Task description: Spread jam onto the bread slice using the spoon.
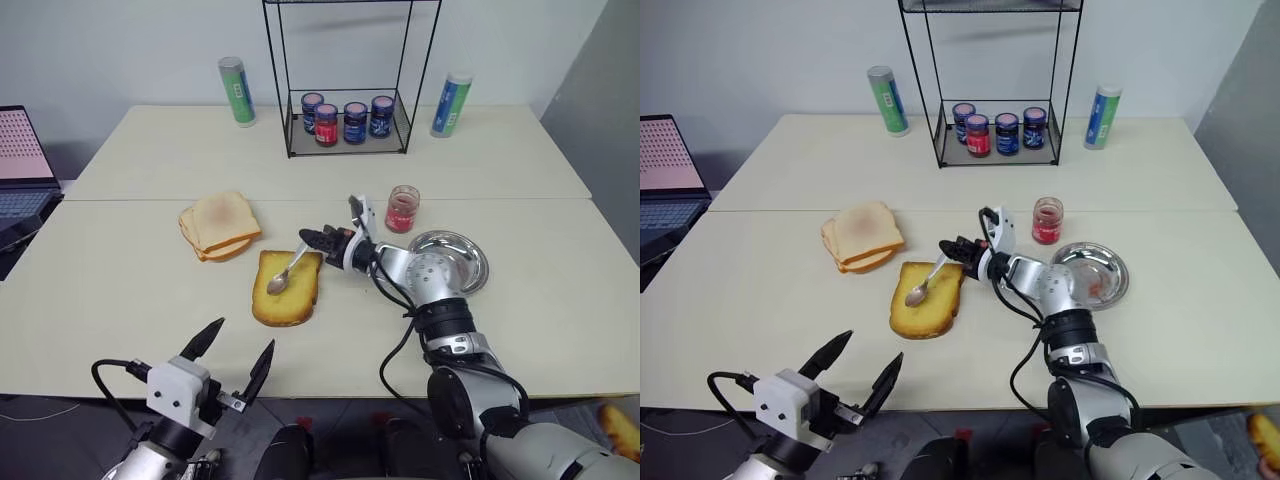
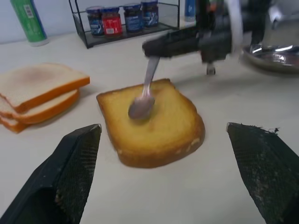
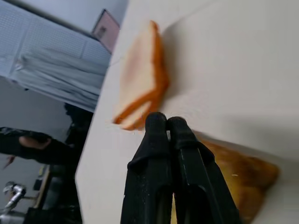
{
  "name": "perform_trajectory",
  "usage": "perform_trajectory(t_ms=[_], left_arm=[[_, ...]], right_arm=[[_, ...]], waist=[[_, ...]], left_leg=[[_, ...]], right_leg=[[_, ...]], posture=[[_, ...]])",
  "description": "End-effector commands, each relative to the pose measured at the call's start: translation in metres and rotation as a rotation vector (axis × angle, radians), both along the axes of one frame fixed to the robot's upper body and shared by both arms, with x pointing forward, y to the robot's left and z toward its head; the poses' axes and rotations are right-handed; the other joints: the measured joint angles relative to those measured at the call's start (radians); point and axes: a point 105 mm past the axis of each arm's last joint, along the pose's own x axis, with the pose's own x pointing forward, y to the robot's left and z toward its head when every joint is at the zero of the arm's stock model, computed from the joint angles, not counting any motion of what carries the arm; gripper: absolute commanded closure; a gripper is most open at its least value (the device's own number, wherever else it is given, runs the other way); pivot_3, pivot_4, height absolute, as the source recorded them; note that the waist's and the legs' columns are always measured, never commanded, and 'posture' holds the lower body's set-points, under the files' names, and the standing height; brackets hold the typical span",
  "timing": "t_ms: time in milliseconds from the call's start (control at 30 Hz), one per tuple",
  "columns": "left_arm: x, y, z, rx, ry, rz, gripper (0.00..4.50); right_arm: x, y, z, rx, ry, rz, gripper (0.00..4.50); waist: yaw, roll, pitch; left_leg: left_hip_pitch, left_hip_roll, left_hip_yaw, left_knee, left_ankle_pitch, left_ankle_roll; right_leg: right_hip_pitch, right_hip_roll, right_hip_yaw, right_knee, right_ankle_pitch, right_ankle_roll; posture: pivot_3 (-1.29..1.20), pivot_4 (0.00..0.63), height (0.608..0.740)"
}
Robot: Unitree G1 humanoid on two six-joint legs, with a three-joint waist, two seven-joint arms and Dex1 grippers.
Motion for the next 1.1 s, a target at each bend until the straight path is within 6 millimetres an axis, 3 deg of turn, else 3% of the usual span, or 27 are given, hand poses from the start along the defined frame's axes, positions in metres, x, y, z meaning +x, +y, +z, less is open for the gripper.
perform_trajectory(t_ms=[33,233,400,567,667,767,933,1100], left_arm=[[0.004,-0.007,0.017,0.015,-0.021,0.004,0.00],[0.010,-0.010,0.026,0.014,-0.020,0.007,0.00],[0.011,-0.006,0.027,0.014,-0.012,0.020,0.00],[0.012,-0.004,0.029,0.011,-0.009,0.034,0.00],[0.011,-0.003,0.030,0.010,-0.008,0.038,0.00],[0.010,-0.003,0.029,0.006,-0.004,0.045,0.00],[0.008,-0.004,0.025,0.005,0.004,0.057,0.00],[0.005,-0.002,0.019,0.010,0.012,0.059,0.00]], right_arm=[[0.006,0.019,0.022,-0.006,-0.117,0.023,4.47],[0.026,0.005,0.038,0.016,-0.182,-0.108,4.47],[0.024,0.003,0.046,0.039,-0.198,-0.087,4.47],[-0.001,0.002,0.054,0.077,-0.199,0.057,4.47],[-0.022,-0.006,0.048,0.057,-0.192,0.152,4.47],[-0.030,-0.019,0.036,0.023,-0.169,0.169,4.47],[-0.014,-0.037,0.013,-0.082,-0.156,0.058,4.47],[0.014,-0.043,0.026,-0.053,-0.188,-0.103,4.47]], waist=[[0.000,0.000,0.000],[0.001,0.000,0.000],[0.001,0.000,0.000],[0.002,0.000,0.000],[0.003,0.000,0.000],[0.005,0.000,0.000],[0.004,0.000,0.000],[0.000,0.000,0.000]], left_leg=[[0.000,0.000,0.000,0.000,0.000,0.000],[0.000,0.000,-0.001,0.000,0.000,0.000],[0.000,0.000,-0.001,0.000,0.000,0.000],[-0.001,0.001,-0.003,0.000,0.000,0.000],[-0.001,0.000,-0.003,0.000,0.000,0.000],[-0.001,0.000,-0.003,0.000,0.000,0.000],[-0.001,0.000,-0.003,0.000,0.000,0.000],[0.000,0.000,-0.002,0.000,0.000,0.000]], right_leg=[[0.000,0.000,0.000,0.000,0.000,0.000],[0.000,0.000,0.000,0.000,0.000,0.000],[0.000,0.000,0.000,0.000,0.000,0.000],[0.000,0.000,0.000,0.000,0.000,0.000],[0.000,-0.001,0.000,0.000,0.000,0.000],[0.000,-0.001,0.000,-0.001,0.000,0.000],[0.000,-0.001,0.000,-0.001,0.000,0.000],[0.000,0.001,0.001,0.000,0.000,0.000]], posture=[[0.00,0.150,0.740],[0.00,0.150,0.740],[0.00,0.150,0.740],[0.00,0.150,0.740],[0.00,0.150,0.740],[0.00,0.150,0.740],[0.00,0.150,0.740],[0.00,0.150,0.740]])
